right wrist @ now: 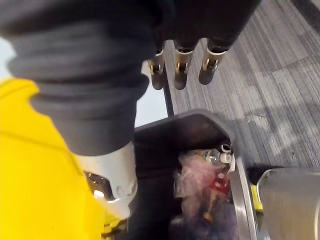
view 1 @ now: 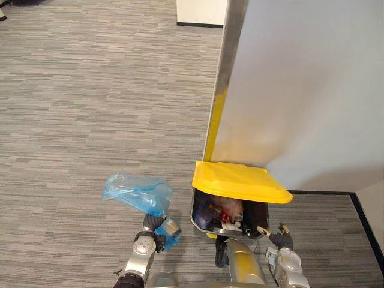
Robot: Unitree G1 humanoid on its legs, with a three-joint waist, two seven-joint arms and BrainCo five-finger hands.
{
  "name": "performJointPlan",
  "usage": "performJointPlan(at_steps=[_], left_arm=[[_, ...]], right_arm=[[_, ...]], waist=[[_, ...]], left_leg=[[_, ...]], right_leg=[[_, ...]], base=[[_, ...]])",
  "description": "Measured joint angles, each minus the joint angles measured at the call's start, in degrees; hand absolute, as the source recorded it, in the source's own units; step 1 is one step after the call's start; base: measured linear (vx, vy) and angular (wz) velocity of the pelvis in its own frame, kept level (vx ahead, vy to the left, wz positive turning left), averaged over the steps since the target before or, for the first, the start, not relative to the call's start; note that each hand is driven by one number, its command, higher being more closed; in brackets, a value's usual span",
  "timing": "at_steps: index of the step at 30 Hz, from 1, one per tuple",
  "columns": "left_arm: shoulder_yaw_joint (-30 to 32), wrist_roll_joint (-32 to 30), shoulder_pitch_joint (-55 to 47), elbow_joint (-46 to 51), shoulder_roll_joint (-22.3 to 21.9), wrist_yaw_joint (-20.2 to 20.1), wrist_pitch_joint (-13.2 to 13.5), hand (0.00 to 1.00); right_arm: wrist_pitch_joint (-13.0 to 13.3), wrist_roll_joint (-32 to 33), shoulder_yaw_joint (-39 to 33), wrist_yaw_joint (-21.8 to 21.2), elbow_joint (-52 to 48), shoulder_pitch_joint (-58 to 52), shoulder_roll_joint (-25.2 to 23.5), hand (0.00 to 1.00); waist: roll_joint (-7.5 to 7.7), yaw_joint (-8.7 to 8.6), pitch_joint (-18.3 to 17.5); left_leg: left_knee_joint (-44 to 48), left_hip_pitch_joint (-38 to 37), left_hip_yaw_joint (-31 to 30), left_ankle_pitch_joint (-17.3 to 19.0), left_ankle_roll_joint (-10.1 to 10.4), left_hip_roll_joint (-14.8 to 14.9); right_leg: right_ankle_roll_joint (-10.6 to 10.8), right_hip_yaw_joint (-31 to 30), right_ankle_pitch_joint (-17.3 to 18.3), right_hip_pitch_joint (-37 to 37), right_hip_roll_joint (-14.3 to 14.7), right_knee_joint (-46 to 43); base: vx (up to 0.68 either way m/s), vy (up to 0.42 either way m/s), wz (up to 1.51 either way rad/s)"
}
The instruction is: Gather rubbish on tea table into small bin, then transfer packed bag to large trash can.
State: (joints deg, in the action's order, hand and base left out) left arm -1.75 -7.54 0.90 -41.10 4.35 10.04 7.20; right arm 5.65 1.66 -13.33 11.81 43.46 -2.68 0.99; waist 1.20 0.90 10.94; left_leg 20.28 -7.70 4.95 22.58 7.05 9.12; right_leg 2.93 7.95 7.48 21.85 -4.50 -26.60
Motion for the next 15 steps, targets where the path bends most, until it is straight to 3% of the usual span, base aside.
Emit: performJointPlan(at_steps=[9,13,15], left_arm=[[-1.1,-0.1,0.2,2.1,0.5,-0.1,0.3,1.0],[-3.2,-0.1,0.7,6.2,0.7,0.0,1.0,1.0],[-4.3,0.1,0.8,7.2,0.8,0.0,1.2,1.0]], right_arm=[[0.0,-2.2,13.1,-0.9,-4.3,7.6,0.6,0.0],[0.1,-8.1,20.7,-0.7,-9.0,16.4,3.6,0.0],[0.1,-11.1,22.6,-0.6,-9.1,19.7,4.8,0.0]], waist=[[-0.79,0.38,-1.0],[-0.81,3.05,-1.0],[-0.87,3.26,-0.9]], left_leg=[[0.8,7.5,-2.1,-3.4,0.8,0.7],[4.2,14.2,-3.3,-3.4,0.8,0.9],[4.6,15.7,-3.3,-3.4,0.7,1.1]], right_leg=[[-0.6,5.4,-3.4,0.3,-1.6,6.1],[-1.0,6.5,-6.1,3.6,-1.8,8.0],[-0.3,7.3,-6.8,3.9,-1.9,9.0]], base=[[-0.04,-0.024,0.34],[-0.1,-0.054,0.16],[-0.11,-0.062,0.18]])
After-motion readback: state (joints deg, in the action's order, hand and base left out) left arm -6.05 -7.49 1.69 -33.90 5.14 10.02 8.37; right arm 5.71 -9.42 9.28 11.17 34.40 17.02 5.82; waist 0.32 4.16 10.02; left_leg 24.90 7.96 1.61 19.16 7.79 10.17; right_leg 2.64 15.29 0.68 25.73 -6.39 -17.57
